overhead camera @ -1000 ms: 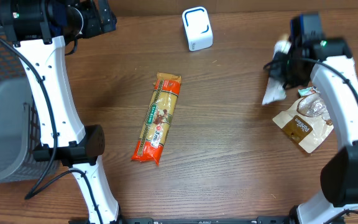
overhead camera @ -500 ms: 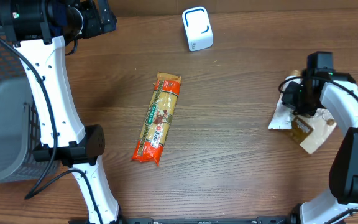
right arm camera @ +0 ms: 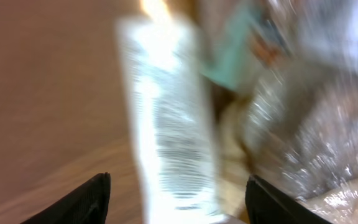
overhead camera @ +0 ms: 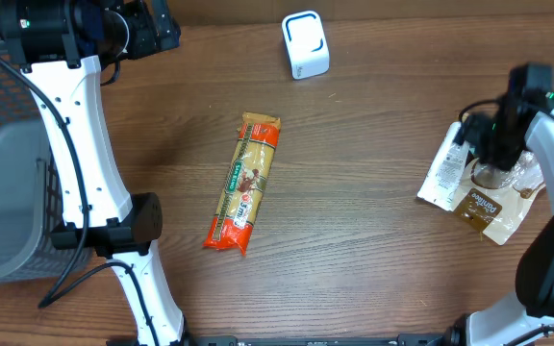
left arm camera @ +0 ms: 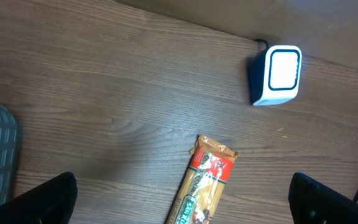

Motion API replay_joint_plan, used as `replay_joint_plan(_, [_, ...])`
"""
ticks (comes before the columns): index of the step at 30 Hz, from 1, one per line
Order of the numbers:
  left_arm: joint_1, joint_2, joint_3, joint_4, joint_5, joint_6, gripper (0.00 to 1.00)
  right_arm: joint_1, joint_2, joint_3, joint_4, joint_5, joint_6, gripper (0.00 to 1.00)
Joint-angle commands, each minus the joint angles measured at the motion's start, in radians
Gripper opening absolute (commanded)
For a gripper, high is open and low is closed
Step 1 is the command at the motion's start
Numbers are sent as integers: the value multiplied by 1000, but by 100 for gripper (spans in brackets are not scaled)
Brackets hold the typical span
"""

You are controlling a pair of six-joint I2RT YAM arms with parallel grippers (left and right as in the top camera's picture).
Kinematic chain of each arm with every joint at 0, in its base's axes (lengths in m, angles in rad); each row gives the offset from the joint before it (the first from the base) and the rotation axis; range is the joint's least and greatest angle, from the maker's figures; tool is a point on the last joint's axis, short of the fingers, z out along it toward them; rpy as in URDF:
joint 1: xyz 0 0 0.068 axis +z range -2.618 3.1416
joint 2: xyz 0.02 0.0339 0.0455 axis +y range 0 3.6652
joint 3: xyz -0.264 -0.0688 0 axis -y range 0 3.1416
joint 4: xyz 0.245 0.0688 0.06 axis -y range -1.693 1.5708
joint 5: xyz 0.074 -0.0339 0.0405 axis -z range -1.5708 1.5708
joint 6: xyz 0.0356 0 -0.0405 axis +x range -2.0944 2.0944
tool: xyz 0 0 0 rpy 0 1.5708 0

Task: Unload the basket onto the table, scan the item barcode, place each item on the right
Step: 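Carry the tube to the right edge and release it, then reach the right gripper to the red-and-yellow spaghetti pack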

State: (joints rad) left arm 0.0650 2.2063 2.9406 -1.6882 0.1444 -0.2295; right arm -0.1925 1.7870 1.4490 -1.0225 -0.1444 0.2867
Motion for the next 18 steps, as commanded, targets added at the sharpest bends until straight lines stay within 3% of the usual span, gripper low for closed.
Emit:
replay_joint_plan(1, [-13, -16, 6, -1, -6, 2, 100, 60, -75, 112, 6, -199, -15, 72])
replay_joint_plan(4, [-13, -16, 6, -1, -6, 2, 100, 146, -68, 108, 71, -322, -11, 74])
replay_joint_plan(11, [-13, -16, 6, -1, -6, 2, 100, 391, 26, 45, 211, -329, 143, 85])
replay_joint_plan(18, [-14, -16, 6, -1, -6, 2, 100, 616, 180, 22, 359, -328, 259, 85])
